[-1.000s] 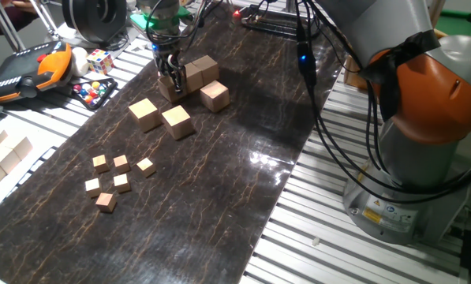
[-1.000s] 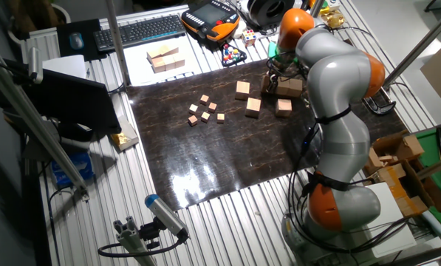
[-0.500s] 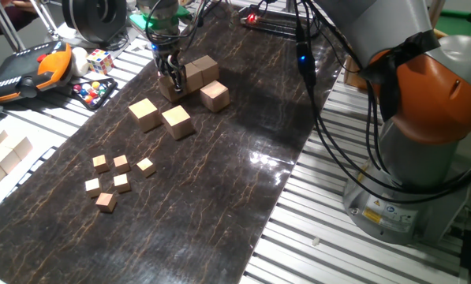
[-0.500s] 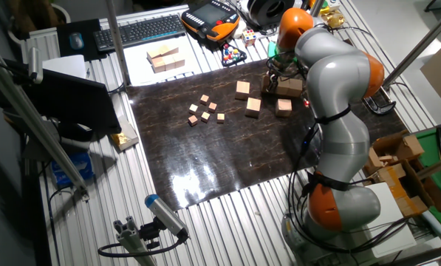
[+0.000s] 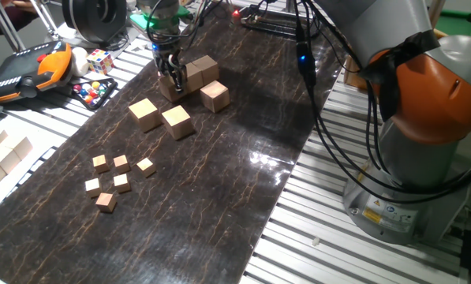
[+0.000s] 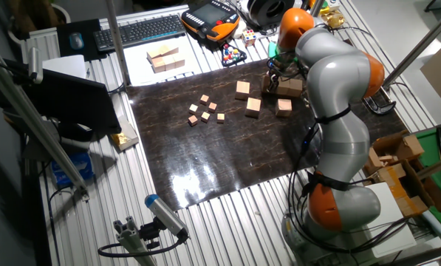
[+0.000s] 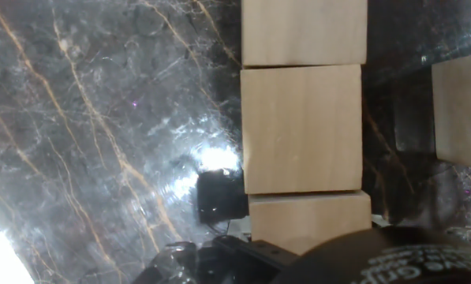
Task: Stack the blocks into a pyramid shape
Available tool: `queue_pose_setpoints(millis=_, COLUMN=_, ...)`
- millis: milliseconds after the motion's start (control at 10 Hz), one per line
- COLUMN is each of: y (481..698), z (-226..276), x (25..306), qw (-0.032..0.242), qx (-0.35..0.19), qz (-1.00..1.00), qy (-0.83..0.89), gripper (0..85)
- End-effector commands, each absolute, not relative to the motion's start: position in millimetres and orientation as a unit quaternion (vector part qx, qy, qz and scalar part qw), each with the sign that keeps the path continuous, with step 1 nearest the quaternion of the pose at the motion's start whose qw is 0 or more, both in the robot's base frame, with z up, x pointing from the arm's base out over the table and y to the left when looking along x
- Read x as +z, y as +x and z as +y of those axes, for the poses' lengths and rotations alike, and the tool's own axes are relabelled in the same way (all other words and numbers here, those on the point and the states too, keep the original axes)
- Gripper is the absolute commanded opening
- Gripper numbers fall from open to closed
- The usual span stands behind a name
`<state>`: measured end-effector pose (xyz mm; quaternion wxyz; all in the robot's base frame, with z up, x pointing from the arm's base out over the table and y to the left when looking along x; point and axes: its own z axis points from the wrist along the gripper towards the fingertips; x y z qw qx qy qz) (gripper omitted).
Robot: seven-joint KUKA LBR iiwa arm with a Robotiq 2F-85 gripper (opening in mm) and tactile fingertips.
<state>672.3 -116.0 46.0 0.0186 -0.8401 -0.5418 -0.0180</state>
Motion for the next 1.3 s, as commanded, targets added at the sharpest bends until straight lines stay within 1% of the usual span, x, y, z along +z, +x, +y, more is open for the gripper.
queue_pose_setpoints(millis=0, y=672.4, z=-116.2, x=46.0, qw=0.019, qx=-0.018, qz=-0.542, qy=-0.840, gripper=0.7)
queue_pose_setpoints(millis=1200, y=672.0, z=-118.0, x=44.0, qw=0.020, qx=-0.018, qz=-0.535, qy=-0.844, gripper=0.7)
